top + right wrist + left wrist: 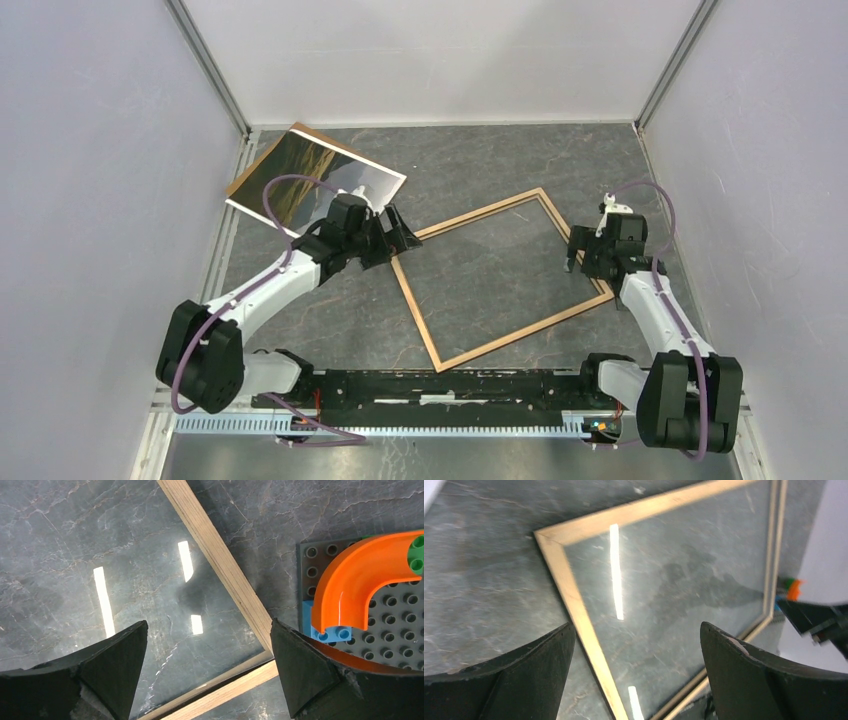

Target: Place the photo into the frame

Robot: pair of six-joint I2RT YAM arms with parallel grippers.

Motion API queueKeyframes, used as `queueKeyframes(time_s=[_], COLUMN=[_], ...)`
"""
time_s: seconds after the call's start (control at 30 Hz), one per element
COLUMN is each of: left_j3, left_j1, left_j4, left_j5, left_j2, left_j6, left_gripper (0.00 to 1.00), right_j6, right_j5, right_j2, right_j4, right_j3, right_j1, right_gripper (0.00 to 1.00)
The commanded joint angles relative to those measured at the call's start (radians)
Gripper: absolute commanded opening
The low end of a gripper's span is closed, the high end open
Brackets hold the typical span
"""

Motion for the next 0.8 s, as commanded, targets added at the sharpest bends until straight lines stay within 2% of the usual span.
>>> queueKeyframes(time_s=[0.0,0.2,0.27,0.43,0.77], left_j3=[0.061,0.023,0.004,-0.036,-0.059], left_j1=[-0.048,-0.073,-0.076,-0.078,-0.086], left_j4=[-0.025,-0.029,-0.028,0.006,0.044], left_j5=[0.144,0.104,0.104,0.102,0.096], left_j2=[0.014,0.014,0.019,0.014,0.033], left_j6=[0.091,0.110,0.101,0.081,0.059], left_gripper=[1.00,1.00,1.00,1.00,1.00], right_j6=[-0.052,-0.094,-0.106,-0.111,-0.115], right_j5=[-0.045,-0.223,-0.212,-0.181,-0.149], right_j2=[0.032,0.148,0.186,0.207,0.224], right_j4=[0.069,0.191,0.181,0.174,0.176], right_j3=[-0.001,0.041,0.068,0.073,0.068], right_j1=[-0.012,-0.010,-0.010,-0.010,-0.010], right_gripper=[0.96,0.87,0.83,0.81,0.84])
